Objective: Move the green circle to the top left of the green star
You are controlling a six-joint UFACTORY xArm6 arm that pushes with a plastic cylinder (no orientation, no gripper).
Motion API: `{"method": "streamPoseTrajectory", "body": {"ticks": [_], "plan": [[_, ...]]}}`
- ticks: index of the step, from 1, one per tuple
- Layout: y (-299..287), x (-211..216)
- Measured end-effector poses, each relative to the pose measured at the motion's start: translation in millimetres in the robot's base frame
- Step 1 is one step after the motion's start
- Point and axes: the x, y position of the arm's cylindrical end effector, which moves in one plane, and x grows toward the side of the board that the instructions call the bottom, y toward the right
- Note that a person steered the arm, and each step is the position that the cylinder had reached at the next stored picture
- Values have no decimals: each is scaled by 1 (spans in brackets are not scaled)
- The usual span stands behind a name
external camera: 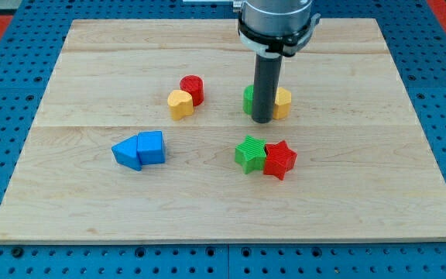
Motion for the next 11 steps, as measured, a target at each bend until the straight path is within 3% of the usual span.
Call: {"method": "streamPoseTrajectory", "body": {"ticks": [2,4,6,8,11], "plan": [[17,-33],[75,-52],[-7,-86],[-21,-46],[-48,-38]]}}
